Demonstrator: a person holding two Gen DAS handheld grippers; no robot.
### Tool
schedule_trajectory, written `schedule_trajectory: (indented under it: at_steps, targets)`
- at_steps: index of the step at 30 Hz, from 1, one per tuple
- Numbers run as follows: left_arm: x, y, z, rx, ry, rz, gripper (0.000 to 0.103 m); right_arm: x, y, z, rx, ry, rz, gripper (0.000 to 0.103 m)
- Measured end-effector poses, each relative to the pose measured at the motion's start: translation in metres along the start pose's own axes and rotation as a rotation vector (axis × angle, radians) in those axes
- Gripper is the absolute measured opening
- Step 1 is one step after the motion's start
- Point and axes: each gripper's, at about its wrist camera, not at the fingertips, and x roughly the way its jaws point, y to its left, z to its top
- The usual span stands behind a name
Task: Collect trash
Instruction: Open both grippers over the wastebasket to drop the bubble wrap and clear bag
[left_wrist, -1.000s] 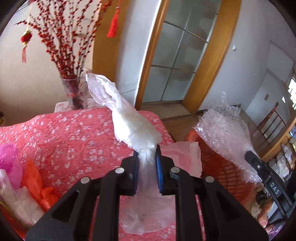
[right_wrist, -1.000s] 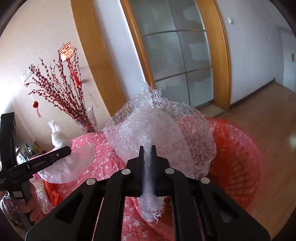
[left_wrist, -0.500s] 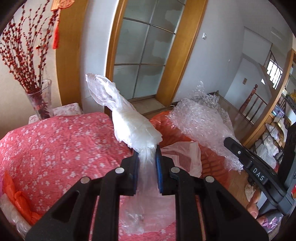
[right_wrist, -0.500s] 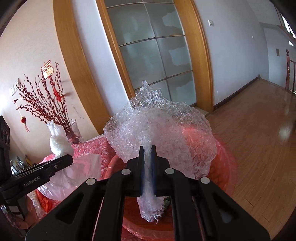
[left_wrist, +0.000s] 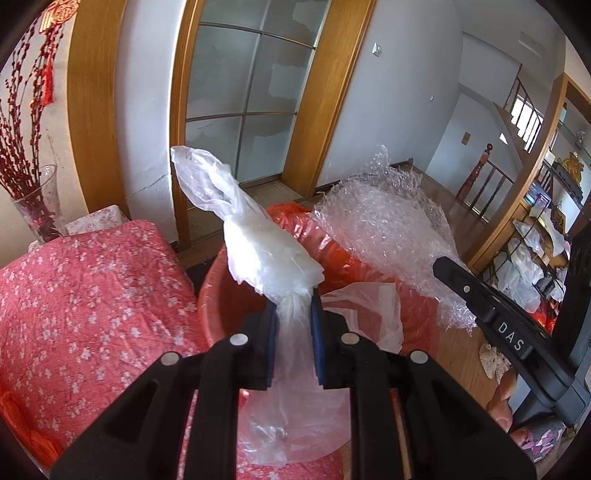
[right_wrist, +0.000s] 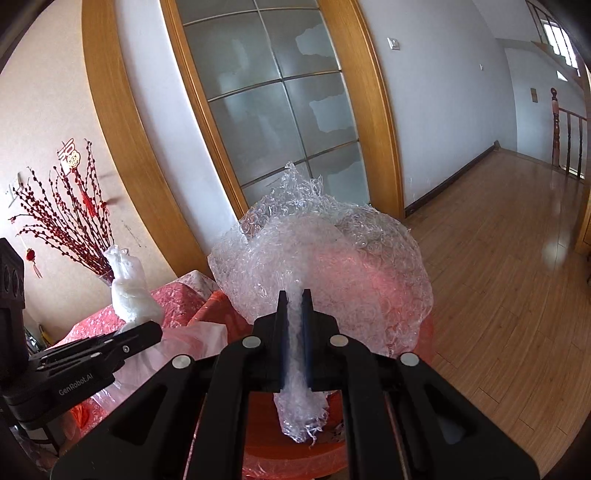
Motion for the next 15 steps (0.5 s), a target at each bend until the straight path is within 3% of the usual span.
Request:
schedule_trajectory:
  at_steps: [10, 15]
  targets:
    - [0.024, -0.015, -0.001, 0.030, 0.037, -0.027, 0.019, 0.011, -0.011, 0.000, 0.036, 0.012, -0.008, 0.007]
    - [0.032, -0.019, -0.005, 0.030, 0.056, -0.026, 0.026, 0.015, -0.014, 0.000, 0.051, 0.026, 0.010, 0.012]
